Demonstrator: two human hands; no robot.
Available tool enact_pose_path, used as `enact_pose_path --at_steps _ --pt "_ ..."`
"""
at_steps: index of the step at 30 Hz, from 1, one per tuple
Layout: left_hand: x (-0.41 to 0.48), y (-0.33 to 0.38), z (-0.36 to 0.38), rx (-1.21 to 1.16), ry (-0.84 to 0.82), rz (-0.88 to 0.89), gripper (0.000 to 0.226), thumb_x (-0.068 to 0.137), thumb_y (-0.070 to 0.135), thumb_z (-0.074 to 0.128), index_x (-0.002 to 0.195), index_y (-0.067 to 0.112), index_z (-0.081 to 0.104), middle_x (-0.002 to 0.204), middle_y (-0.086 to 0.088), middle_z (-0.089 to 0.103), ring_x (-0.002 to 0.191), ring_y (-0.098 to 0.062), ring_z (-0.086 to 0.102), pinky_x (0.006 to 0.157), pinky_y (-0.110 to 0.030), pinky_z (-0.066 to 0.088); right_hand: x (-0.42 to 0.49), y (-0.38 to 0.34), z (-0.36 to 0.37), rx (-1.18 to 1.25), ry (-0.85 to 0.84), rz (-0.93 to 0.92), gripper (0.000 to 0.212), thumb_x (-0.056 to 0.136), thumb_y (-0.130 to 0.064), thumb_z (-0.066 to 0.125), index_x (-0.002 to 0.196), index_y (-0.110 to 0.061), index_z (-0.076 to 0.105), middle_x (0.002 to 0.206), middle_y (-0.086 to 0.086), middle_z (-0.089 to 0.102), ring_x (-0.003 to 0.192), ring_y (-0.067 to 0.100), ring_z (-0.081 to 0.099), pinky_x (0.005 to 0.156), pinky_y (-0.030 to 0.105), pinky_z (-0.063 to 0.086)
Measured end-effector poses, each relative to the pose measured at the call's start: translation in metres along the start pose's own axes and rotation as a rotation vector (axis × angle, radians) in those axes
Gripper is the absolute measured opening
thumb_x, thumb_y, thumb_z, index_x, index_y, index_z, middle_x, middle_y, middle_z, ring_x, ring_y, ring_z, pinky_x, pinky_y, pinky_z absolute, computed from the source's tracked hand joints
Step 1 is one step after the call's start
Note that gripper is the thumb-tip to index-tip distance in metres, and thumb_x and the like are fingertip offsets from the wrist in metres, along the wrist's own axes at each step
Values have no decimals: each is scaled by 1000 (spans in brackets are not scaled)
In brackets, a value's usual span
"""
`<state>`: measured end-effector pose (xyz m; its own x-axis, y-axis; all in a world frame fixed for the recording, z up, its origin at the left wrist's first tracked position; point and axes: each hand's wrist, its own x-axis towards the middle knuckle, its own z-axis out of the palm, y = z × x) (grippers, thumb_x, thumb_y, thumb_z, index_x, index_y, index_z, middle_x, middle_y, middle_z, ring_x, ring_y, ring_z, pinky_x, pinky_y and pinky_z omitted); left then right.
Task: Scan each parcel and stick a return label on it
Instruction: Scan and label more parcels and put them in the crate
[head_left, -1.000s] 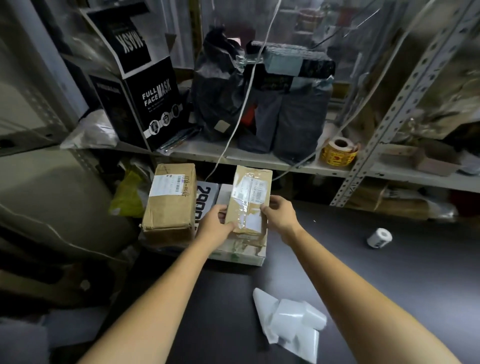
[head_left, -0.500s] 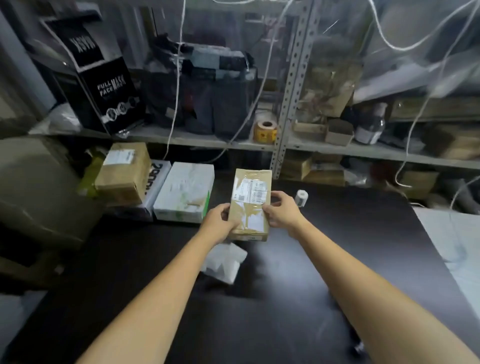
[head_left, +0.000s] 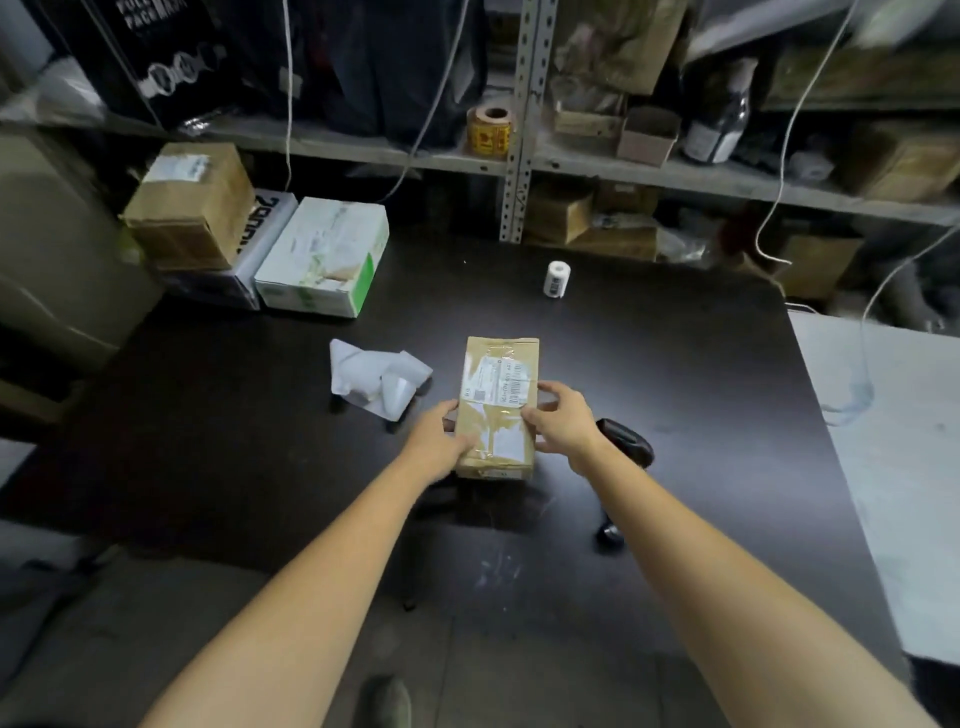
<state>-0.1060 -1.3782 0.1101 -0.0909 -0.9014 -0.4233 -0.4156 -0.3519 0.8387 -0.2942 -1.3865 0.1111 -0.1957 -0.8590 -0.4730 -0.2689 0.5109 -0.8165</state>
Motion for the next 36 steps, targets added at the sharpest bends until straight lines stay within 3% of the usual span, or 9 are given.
enact_pose_path --at_steps 3,7,11,14,17,24,26,31,36 --pt "-1 -17 11 3 -2 -24 59 85 2 68 138 20 51 105 0 66 88 -12 63 67 -19 51 2 21 5 -57 4 -14 46 94 -16 63 138 -18 50 106 7 71 99 24 69 85 49 58" --pt "7 -28 17 -32 -19 -69 62 84 3 70 139 27 50 108 0 66 98 -19 65 83 -37 58 5 38 7 -160 36 -48 43 95 -20 60 138 -20 53 104 4 73 97 22 69 88 45 57" --pt "16 -31 12 -29 -69 -88 61 84 4 71 135 30 49 106 4 62 98 -19 65 84 -46 59 9 42 8 -126 30 -44 40 96 -19 59 136 -22 55 97 0 74 89 18 71 82 44 60" --pt "17 -34 13 -7 -69 -77 59 85 5 70 134 30 48 107 3 61 97 -18 64 77 -44 60 7 39 9 -130 32 -41 40 97 -21 58 136 -23 54 97 0 74 92 18 70 84 44 59" --pt "17 -35 12 20 -56 -50 58 86 8 70 134 30 47 99 9 59 91 -11 62 62 -34 58 -2 33 9 -310 54 -50 44 98 -29 55 141 -25 50 103 0 72 98 21 67 88 40 56" --pt "15 -34 10 58 -74 -36 59 87 8 70 137 27 45 104 3 60 95 -18 62 72 -33 55 -36 38 -43 -747 397 -22 31 94 -28 56 121 -14 61 114 10 65 111 33 54 83 37 48" --pt "15 -33 9 60 -90 -38 59 88 8 69 137 28 43 109 0 62 99 -21 62 77 -36 56 -47 49 -52 -861 488 46 35 92 -30 58 122 -12 58 121 15 56 115 36 46 90 42 45" --pt "17 -34 10 108 -80 -6 54 87 9 69 133 26 45 109 -2 64 98 -21 62 87 -41 55 -54 78 -49 -554 432 370 50 91 -35 63 127 -4 47 128 19 56 122 39 49 96 42 46" --pt "19 -36 10 113 -89 -2 55 88 9 68 134 27 44 111 -1 62 102 -21 62 90 -43 55 -50 90 -41 -424 446 375 42 92 -22 64 124 -2 45 124 22 59 116 39 56 89 40 45"
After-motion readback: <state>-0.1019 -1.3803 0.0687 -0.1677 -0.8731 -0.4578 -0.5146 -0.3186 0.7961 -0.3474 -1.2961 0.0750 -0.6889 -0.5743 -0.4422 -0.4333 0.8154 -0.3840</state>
